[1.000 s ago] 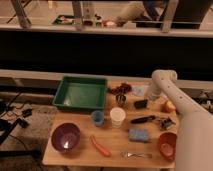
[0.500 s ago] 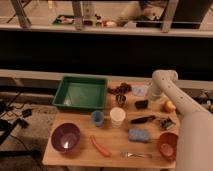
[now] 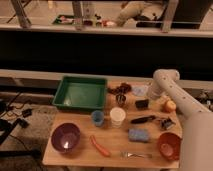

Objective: Wipe table surface with eraser

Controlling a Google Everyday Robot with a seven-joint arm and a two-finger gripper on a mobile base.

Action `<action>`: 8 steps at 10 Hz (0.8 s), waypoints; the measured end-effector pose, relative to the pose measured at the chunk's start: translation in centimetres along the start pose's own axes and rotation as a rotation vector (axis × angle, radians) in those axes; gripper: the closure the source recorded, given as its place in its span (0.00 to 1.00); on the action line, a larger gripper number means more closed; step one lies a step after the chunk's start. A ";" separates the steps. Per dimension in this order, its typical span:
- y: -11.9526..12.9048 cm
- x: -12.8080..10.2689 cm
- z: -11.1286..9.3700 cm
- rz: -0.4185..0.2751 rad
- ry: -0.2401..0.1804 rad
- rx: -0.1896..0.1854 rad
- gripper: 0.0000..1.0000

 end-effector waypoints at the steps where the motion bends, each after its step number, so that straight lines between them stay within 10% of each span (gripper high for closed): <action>1: -0.1 0.1 -0.1 0.004 0.002 0.004 1.00; 8: -0.8 -2.0 0.3 -0.012 -0.012 0.014 1.00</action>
